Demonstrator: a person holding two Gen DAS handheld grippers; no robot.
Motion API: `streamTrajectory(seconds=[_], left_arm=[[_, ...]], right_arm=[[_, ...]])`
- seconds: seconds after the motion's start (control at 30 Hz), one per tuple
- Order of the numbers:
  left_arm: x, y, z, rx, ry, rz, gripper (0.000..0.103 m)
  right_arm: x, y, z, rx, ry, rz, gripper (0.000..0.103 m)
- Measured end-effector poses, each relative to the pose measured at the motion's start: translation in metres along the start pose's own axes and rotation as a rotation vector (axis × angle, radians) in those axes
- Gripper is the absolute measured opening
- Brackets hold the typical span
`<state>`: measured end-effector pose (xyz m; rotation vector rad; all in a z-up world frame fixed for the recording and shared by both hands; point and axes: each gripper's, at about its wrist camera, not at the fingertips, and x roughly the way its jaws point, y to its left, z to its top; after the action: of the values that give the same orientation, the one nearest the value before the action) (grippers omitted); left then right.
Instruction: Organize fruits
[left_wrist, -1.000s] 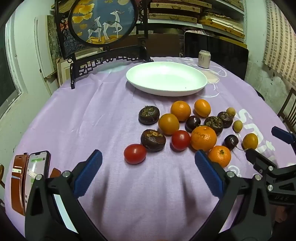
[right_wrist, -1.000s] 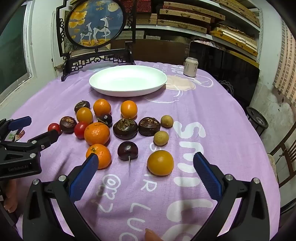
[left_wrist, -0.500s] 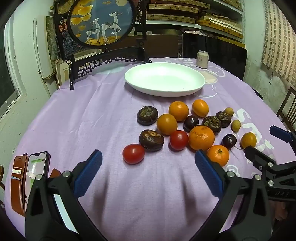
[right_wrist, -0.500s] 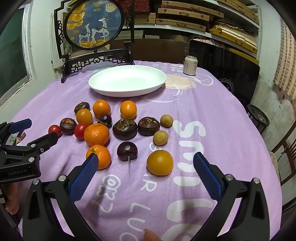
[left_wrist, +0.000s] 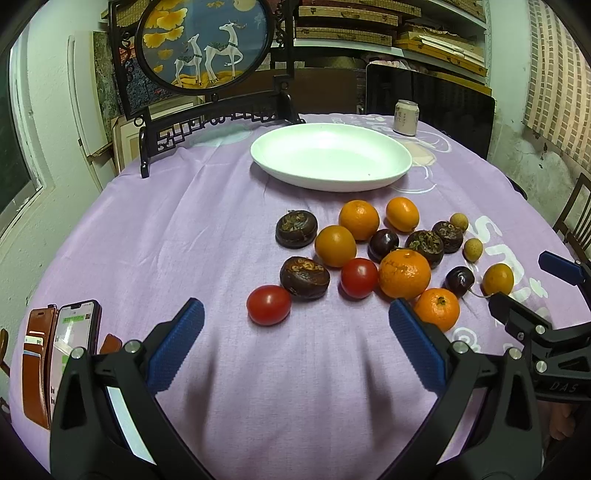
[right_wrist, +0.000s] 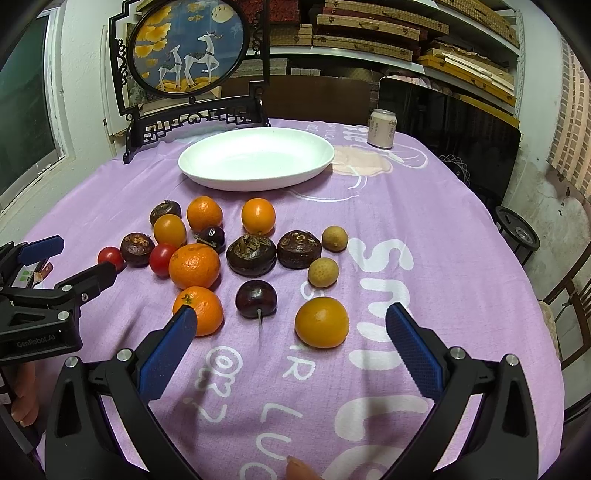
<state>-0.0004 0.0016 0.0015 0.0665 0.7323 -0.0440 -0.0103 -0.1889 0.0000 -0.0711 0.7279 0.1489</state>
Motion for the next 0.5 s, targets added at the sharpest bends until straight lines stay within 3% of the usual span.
streamTrajectory(seconds=[0.5], left_arm=[[0.001,0.001,-0.002,0.000,0.007,0.000,0.101]], right_arm=[[0.005,-0.006,0.003,0.009,0.012,0.013,0.102]])
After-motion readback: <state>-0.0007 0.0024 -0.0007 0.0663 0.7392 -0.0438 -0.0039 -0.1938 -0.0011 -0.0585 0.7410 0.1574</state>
